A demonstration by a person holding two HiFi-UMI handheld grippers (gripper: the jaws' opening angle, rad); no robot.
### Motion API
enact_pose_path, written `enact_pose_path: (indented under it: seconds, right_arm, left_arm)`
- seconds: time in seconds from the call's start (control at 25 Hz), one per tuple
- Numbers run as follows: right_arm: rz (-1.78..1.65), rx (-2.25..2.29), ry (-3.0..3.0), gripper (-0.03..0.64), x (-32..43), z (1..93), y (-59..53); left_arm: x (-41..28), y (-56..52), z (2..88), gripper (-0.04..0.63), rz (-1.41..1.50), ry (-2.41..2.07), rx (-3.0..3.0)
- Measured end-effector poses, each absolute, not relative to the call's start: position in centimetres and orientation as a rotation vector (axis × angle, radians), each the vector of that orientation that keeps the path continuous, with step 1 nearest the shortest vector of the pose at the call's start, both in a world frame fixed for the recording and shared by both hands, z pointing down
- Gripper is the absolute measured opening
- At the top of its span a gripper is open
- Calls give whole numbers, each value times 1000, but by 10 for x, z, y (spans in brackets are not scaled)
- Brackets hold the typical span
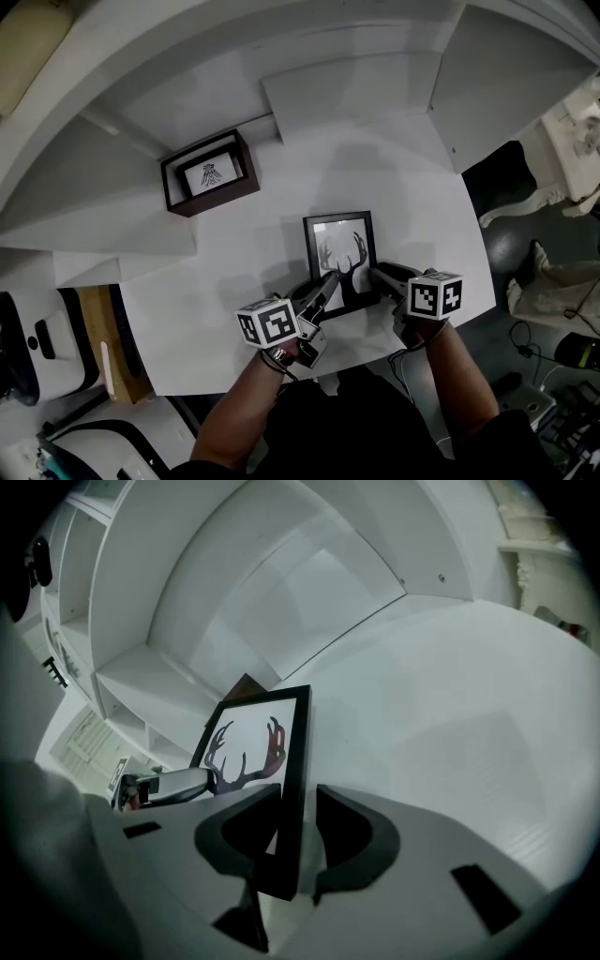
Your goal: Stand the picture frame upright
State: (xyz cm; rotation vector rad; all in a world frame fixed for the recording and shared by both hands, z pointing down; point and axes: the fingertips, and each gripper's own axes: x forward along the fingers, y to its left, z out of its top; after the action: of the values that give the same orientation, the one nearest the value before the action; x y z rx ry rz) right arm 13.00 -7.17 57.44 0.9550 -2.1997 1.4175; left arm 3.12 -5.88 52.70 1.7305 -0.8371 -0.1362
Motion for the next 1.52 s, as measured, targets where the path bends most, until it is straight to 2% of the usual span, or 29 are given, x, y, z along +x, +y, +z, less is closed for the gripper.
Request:
enact_pose_path:
  seconds: [0.28, 0.64, 1.04, 1.52]
  right_arm:
    - [1606, 818, -2330, 117, 111, 548, -73]
    - [1645, 558, -2458, 126, 71, 502, -61]
    - [1352, 292, -2612, 94, 15, 462, -37]
    - [1076, 25, -2682, 83, -61, 426, -4]
  left_arm:
    - [9, -50, 503, 18, -243, -836, 1760]
    - [-17, -22, 470, 18, -364, -793, 1834]
    - [-59, 16, 446, 21, -359, -897, 1901]
    - [-131, 54, 424, 89, -171, -1185, 1967]
